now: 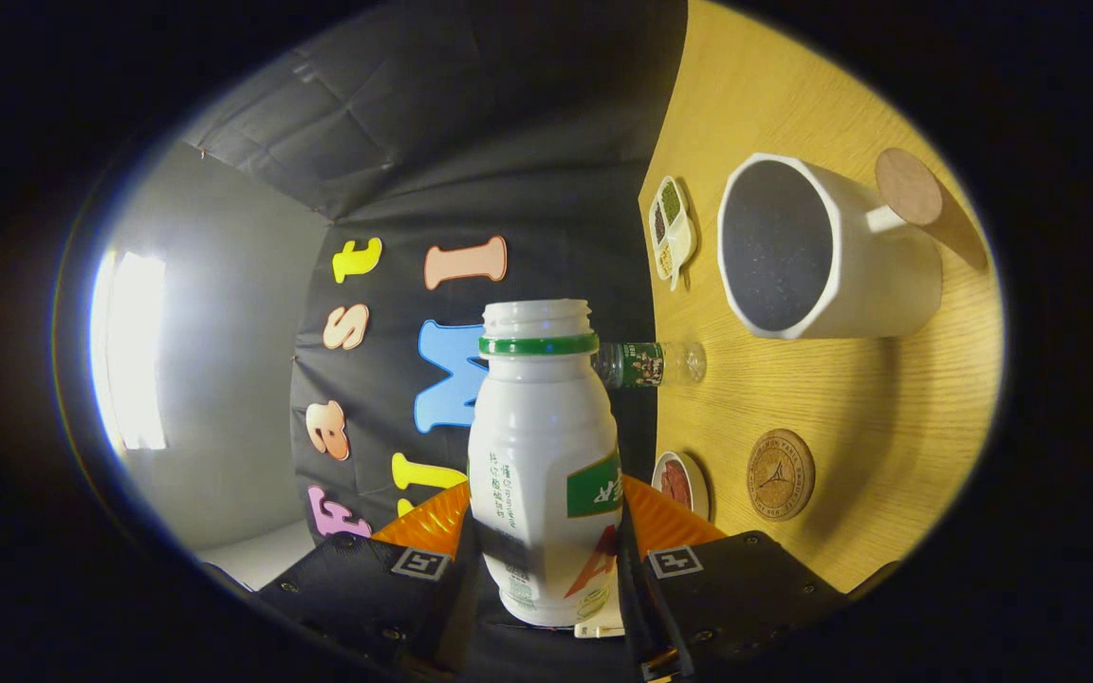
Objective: Take the bottle from table, then pour the juice into the cup, finally place the bottle on the coaster
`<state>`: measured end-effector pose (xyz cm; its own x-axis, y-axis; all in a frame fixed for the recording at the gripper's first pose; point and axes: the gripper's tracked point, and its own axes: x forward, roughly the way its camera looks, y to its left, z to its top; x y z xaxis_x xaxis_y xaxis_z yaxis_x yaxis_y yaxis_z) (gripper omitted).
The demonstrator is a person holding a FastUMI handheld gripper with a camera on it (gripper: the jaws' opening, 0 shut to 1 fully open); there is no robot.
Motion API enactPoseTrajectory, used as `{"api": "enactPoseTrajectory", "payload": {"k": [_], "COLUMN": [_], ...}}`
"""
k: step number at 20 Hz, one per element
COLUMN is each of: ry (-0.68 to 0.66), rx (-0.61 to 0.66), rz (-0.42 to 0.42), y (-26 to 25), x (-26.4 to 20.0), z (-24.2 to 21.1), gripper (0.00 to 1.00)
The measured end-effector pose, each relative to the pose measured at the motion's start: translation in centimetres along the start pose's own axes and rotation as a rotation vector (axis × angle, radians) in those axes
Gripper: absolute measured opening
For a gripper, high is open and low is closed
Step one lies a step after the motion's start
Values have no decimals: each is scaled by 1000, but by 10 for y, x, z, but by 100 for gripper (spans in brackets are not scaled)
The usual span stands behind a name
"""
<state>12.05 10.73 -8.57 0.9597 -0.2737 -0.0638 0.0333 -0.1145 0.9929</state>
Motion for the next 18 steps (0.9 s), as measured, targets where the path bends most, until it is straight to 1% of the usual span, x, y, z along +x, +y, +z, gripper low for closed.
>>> {"api": "enactPoseTrajectory", "payload": {"k": [7,18], "ry": [-13,-15], "rx": [77,114], "rz": [-8,-17], "y": [-4,1], "x": [-1,-2], "z": [3,1], "gripper": [61,61]}}
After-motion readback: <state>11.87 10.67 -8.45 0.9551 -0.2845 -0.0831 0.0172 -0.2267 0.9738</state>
